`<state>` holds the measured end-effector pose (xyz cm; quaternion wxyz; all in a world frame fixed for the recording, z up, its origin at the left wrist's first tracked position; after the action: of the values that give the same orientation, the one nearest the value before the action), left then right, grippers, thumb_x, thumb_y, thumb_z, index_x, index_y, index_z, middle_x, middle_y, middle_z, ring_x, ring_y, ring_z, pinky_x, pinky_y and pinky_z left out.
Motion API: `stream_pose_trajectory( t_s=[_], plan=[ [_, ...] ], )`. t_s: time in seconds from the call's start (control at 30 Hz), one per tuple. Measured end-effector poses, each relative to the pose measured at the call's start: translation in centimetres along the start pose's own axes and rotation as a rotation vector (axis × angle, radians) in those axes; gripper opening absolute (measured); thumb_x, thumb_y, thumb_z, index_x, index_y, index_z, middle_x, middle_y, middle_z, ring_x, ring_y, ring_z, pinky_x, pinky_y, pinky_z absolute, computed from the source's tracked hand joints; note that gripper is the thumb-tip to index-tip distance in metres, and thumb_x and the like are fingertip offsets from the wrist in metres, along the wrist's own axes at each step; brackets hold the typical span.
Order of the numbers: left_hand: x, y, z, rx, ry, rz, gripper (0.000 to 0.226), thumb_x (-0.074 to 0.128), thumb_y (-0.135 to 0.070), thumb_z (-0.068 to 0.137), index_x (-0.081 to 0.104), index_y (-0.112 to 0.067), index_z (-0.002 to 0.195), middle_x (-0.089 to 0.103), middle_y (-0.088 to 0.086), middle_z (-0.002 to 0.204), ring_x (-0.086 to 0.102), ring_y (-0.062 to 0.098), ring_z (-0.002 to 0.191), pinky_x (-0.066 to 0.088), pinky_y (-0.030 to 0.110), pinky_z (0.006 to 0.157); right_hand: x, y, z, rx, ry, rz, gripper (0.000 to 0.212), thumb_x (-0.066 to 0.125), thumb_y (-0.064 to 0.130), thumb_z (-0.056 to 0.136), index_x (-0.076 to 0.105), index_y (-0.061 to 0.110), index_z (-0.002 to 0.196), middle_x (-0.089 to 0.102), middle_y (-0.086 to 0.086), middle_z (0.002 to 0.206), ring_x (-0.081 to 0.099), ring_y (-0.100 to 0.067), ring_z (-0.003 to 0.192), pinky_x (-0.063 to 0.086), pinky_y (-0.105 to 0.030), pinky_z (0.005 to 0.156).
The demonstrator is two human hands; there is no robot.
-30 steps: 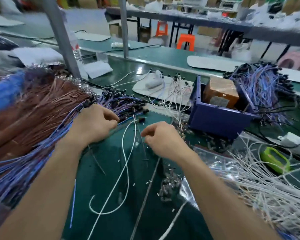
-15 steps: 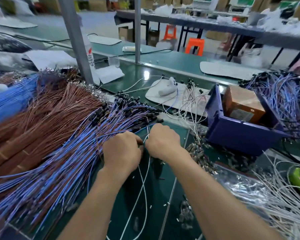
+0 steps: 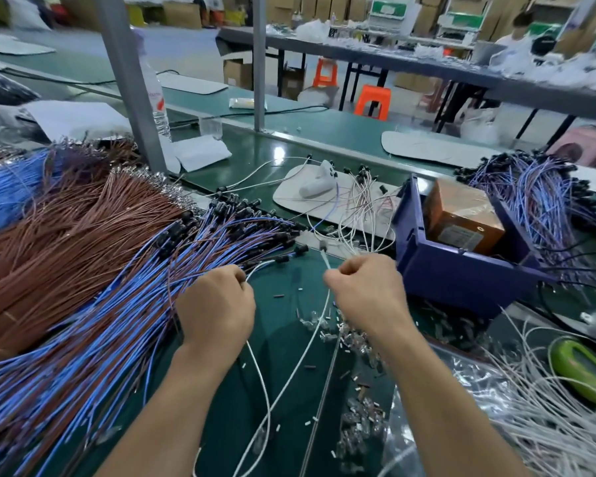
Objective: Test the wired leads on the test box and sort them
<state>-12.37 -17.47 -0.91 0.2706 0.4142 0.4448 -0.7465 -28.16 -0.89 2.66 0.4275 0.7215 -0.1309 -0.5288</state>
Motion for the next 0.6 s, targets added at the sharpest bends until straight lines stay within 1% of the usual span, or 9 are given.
stream_pose_trajectory(
  t_s=[0.1, 0.17, 0.23, 0.3, 0.37, 0.4, 0.43, 0.5, 0.6],
  plan=[
    [-0.2, 0.1, 0.1, 0.024, -0.006, -0.052, 0.016, 0.068, -0.027, 0.096, 0.079, -0.026, 0.108, 0.078, 0.0, 0.089, 0.069, 0.029, 0.078, 0.043, 0.029, 0.06, -2.0, -1.4, -1.0, 0.048, 0.067, 0.34, 0.022, 0.068, 0.015, 0.088, 0.071, 0.01, 0.067, 0.065, -0.005, 0.056, 0.05, -0.01, 0.047, 0.046, -0.028, 0.05],
    [-1.1, -0.6, -0.4, 0.072, -0.022, -0.153, 0.013, 0.072, -0.031, 0.094, 0.08, -0.027, 0.103, 0.076, -0.008, 0.082, 0.067, 0.022, 0.074, 0.045, 0.028, 0.061, -3.2, -2.0, -1.7, 0.044, 0.101, 0.57, 0.017, 0.067, 0.01, 0.095, 0.072, 0.008, 0.079, 0.067, -0.01, 0.066, 0.062, -0.017, 0.063, 0.056, -0.033, 0.064],
    [-1.8, -2.2, -1.2, 0.148, 0.036, -0.375, 0.005, 0.077, -0.033, 0.089, 0.081, -0.03, 0.09, 0.071, -0.018, 0.069, 0.066, 0.009, 0.068, 0.046, 0.02, 0.061, -4.4, -2.7, -2.5, 0.012, 0.108, 0.722, 0.015, 0.063, 0.008, 0.099, 0.07, 0.004, 0.086, 0.066, -0.018, 0.074, 0.071, -0.022, 0.074, 0.062, -0.037, 0.074],
    [-1.1, -5.1, -2.3, 0.189, 0.327, -0.674, 0.011, 0.077, -0.041, 0.084, 0.081, -0.032, 0.086, 0.074, -0.021, 0.073, 0.071, 0.001, 0.073, 0.051, 0.019, 0.07, -5.5, -3.3, -3.2, -0.039, 0.074, 0.814, 0.017, 0.062, 0.006, 0.099, 0.069, 0.006, 0.084, 0.065, -0.019, 0.073, 0.074, -0.026, 0.077, 0.064, -0.041, 0.077],
    [0.0, -9.0, -4.5, 0.234, 0.713, -0.878, 0.025, 0.069, -0.047, 0.084, 0.081, -0.03, 0.098, 0.079, -0.016, 0.091, 0.074, 0.006, 0.09, 0.054, 0.021, 0.08, -6.3, -3.6, -3.5, -0.1, 0.034, 0.874, 0.023, 0.061, 0.008, 0.098, 0.071, 0.013, 0.078, 0.066, -0.014, 0.069, 0.073, -0.027, 0.078, 0.063, -0.04, 0.077],
    [0.3, -11.0, -5.6, 0.286, 0.836, -0.924, 0.026, 0.068, -0.043, 0.087, 0.08, -0.029, 0.106, 0.08, -0.013, 0.099, 0.073, 0.006, 0.095, 0.054, 0.019, 0.082, -6.7, -3.7, -3.6, -0.125, 0.018, 0.897, 0.025, 0.062, 0.009, 0.097, 0.072, 0.016, 0.075, 0.067, -0.013, 0.069, 0.072, -0.027, 0.077, 0.063, -0.036, 0.076],
    [0.5, -12.7, -6.6, 0.327, 0.904, -0.961, 0.022, 0.068, -0.034, 0.092, 0.078, -0.029, 0.111, 0.08, -0.011, 0.103, 0.072, 0.006, 0.095, 0.054, 0.019, 0.083, -7.1, -3.8, -3.7, -0.141, 0.005, 0.922, 0.027, 0.061, 0.009, 0.097, 0.073, 0.018, 0.074, 0.068, -0.012, 0.07, 0.071, -0.026, 0.076, 0.061, -0.033, 0.075],
    [1.2, -14.8, -7.6, 0.309, 0.907, -1.005, 0.023, 0.069, -0.013, 0.095, 0.077, -0.024, 0.113, 0.08, -0.004, 0.099, 0.068, 0.009, 0.085, 0.054, 0.027, 0.08, -7.8, -4.2, -4.0, -0.157, -0.031, 0.957, 0.032, 0.061, 0.008, 0.097, 0.073, 0.021, 0.071, 0.068, -0.01, 0.07, 0.069, -0.023, 0.072, 0.06, -0.031, 0.074],
    [2.5, -15.8, -8.2, 0.21, 0.947, -1.052, 0.022, 0.069, 0.001, 0.093, 0.081, -0.016, 0.1, 0.078, 0.003, 0.081, 0.065, 0.012, 0.067, 0.054, 0.025, 0.067, -9.5, -5.9, -4.3, -0.164, -0.186, 0.901, 0.033, 0.062, 0.008, 0.097, 0.072, 0.023, 0.07, 0.065, -0.008, 0.067, 0.068, -0.022, 0.072, 0.06, -0.03, 0.073]
  ],
)
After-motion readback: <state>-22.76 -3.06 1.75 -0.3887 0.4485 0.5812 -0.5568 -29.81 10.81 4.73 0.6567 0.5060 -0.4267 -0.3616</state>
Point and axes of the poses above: each hand's wrist, its own z-axis towards the middle knuckle, its own x-axis out of the palm, y = z × x, the point moved 7 cm from there along z, towards the middle knuckle
